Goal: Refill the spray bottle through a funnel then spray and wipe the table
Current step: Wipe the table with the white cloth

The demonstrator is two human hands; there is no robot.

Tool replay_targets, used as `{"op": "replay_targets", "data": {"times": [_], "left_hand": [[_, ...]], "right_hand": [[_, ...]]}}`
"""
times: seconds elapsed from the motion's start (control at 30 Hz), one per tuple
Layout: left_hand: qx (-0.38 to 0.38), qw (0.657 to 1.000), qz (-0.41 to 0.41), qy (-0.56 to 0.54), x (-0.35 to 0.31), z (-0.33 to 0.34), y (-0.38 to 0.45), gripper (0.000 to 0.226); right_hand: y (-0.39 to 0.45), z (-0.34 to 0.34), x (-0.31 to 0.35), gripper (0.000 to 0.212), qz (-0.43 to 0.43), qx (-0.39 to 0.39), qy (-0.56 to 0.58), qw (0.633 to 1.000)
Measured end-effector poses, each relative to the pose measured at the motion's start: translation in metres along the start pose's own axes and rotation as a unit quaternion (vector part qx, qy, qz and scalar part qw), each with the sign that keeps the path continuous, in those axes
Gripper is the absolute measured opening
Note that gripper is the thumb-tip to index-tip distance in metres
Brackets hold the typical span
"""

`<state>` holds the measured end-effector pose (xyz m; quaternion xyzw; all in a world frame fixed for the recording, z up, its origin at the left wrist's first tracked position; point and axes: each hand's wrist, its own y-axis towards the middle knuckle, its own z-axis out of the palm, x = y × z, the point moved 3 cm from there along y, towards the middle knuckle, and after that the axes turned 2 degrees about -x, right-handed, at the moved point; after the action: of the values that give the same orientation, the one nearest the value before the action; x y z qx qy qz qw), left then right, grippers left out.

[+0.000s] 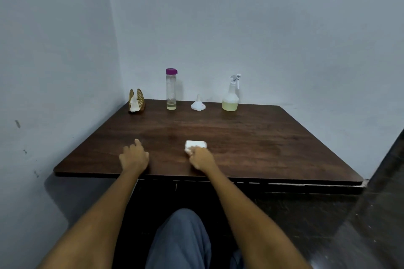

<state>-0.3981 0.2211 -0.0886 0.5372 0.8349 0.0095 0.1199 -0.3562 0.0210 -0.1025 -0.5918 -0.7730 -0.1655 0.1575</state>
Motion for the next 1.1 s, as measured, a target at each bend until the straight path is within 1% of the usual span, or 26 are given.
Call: {"op": "replay_targets", "data": {"times": [0.1,0.17,0.23,0.3,0.37,0.43,0.53,0.63,0.7,0.73,0.83,0.93,1.03,1.1], "left_hand": [[-0.002,1.000,0.006,0.003,0.000,0.001,-0.007,0.062],[-0.002,1.000,0.008,-0.003,0.000,0.000,-0.009,0.062],[-0.004,1.000,0.012,-0.012,0.001,-0.001,-0.010,0.062],[-0.009,1.000,0.018,-0.018,0.003,-0.001,-0.012,0.062],[-0.015,0.999,0.022,-0.019,0.005,0.000,-0.016,0.060],[-0.022,0.999,0.022,-0.017,0.007,0.001,-0.017,0.059],[-0.028,0.999,0.019,-0.015,0.008,0.001,-0.017,0.058],[-0.033,0.999,0.014,-0.014,0.007,0.003,-0.021,0.058],[-0.041,0.999,0.015,-0.010,0.005,0.004,-0.023,0.058],[-0.047,0.999,0.018,-0.011,0.003,0.003,-0.023,0.058],[-0.061,0.998,0.031,-0.006,-0.001,-0.001,-0.023,0.056],[-0.074,0.997,0.032,0.000,0.001,-0.007,-0.023,0.057],[-0.070,0.997,0.029,-0.004,-0.002,-0.013,-0.022,0.059],[-0.060,0.998,0.033,-0.002,-0.008,-0.016,-0.022,0.059]], "right_hand": [[-0.012,-0.037,-0.068,0.039,0.071,-0.049,-0.021,0.996],[-0.025,-0.056,-0.108,0.037,0.132,-0.085,-0.026,0.987],[-0.037,-0.068,-0.135,0.036,0.183,-0.111,-0.020,0.977],[-0.041,-0.071,-0.140,0.035,0.199,-0.124,-0.014,0.972],[-0.039,-0.067,-0.124,0.034,0.191,-0.128,-0.020,0.973],[-0.035,-0.050,-0.089,0.033,0.158,-0.124,-0.022,0.979],[-0.032,-0.009,-0.013,0.033,0.061,-0.081,-0.021,0.995],[-0.038,0.025,0.065,0.039,-0.044,-0.032,0.008,0.998],[-0.044,0.039,0.097,0.032,-0.067,0.006,0.047,0.997],[-0.045,0.042,0.103,0.029,-0.071,0.013,0.059,0.996],[-0.046,0.041,0.094,0.031,-0.073,0.014,0.061,0.995],[-0.044,0.025,0.060,0.034,-0.052,-0.016,0.046,0.997],[-0.043,-0.004,0.010,0.033,-0.007,-0.056,0.013,0.998],[-0.046,-0.025,-0.030,0.033,0.045,-0.084,-0.008,0.995]]}}
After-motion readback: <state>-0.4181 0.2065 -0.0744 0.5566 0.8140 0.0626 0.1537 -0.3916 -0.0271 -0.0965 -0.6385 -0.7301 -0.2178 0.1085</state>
